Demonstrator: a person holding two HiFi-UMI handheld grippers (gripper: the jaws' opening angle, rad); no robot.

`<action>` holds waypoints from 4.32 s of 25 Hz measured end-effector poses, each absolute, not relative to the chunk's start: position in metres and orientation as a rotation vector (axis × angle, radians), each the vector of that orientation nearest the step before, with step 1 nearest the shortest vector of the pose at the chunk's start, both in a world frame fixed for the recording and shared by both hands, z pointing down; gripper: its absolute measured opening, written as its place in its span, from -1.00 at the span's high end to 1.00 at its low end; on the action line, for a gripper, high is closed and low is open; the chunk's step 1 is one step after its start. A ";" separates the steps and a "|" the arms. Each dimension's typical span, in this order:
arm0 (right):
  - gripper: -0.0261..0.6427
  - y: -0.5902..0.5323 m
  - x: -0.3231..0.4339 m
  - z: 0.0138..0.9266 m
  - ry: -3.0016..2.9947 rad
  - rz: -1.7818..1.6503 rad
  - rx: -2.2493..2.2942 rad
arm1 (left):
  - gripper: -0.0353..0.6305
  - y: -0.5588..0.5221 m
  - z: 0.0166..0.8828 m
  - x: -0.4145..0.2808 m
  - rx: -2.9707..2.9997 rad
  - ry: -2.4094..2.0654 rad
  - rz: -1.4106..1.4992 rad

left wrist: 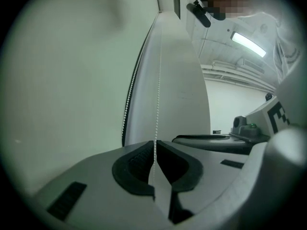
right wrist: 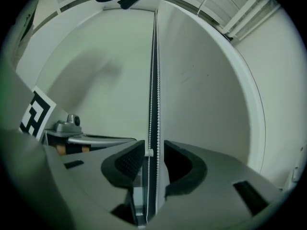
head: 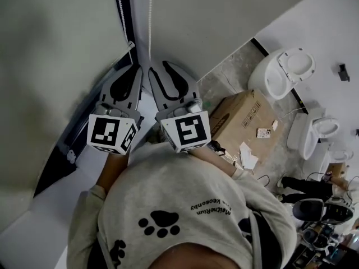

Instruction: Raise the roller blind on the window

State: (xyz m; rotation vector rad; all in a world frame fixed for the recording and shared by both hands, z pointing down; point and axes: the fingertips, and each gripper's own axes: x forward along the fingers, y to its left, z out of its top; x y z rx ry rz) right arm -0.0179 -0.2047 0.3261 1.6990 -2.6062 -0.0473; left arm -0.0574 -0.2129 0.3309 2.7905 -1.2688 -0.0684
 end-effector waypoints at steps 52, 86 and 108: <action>0.86 -0.173 -0.032 0.325 -2.673 -0.037 1.386 | 0.63 -0.170 0.222 -0.028 3.031 -0.863 -0.089; 0.86 -0.139 -0.031 0.459 -2.524 0.185 1.156 | 0.84 -0.151 0.349 -0.024 2.810 -0.968 0.150; 0.63 -0.127 -0.012 0.448 -2.612 0.147 1.142 | 0.84 -0.149 0.409 -0.024 2.724 -1.022 0.153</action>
